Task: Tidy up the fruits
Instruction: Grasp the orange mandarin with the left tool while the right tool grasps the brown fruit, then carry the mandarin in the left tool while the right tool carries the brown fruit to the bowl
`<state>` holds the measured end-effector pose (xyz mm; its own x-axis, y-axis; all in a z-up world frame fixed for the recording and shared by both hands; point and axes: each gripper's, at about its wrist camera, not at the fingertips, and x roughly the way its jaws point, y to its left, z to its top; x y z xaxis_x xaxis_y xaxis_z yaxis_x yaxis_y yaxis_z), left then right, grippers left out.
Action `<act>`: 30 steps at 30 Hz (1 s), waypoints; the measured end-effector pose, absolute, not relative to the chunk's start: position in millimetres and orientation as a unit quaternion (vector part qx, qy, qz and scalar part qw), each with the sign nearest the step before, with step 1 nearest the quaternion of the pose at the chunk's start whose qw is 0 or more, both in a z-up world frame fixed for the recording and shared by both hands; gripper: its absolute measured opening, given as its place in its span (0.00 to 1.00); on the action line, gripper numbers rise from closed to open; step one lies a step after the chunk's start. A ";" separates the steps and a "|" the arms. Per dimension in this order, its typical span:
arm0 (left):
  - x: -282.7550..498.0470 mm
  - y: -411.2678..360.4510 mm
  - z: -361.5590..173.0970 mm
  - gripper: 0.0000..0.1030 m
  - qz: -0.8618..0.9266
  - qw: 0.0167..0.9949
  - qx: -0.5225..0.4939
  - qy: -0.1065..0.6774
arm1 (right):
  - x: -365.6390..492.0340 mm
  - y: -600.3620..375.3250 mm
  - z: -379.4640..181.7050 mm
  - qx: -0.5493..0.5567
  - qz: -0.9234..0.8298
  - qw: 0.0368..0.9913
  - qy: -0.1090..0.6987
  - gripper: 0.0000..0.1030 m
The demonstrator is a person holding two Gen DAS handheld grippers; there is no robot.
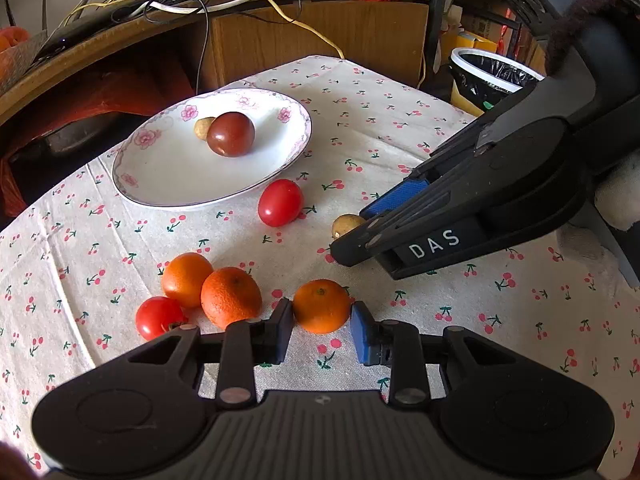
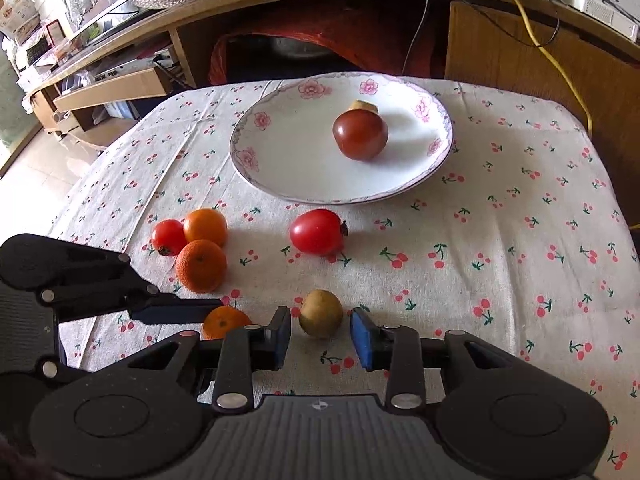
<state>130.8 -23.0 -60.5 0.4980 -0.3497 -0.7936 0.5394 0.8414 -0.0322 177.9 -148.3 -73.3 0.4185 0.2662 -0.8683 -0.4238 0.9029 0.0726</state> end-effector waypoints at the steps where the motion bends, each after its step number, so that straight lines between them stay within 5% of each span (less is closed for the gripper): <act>1: 130.9 -22.9 -60.6 0.38 -0.259 0.858 0.110 0.429 | 178.5 -148.4 -73.6 -0.078 0.204 0.839 0.499 0.29; 5: 131.1 -23.5 -60.5 0.37 -0.259 0.857 0.111 0.431 | 178.8 -147.9 -73.2 -0.079 0.203 0.839 0.499 0.19; 30: 133.9 -20.9 -45.2 0.37 -0.252 0.869 0.111 0.412 | 165.9 -151.1 -61.0 -0.097 0.202 0.832 0.508 0.19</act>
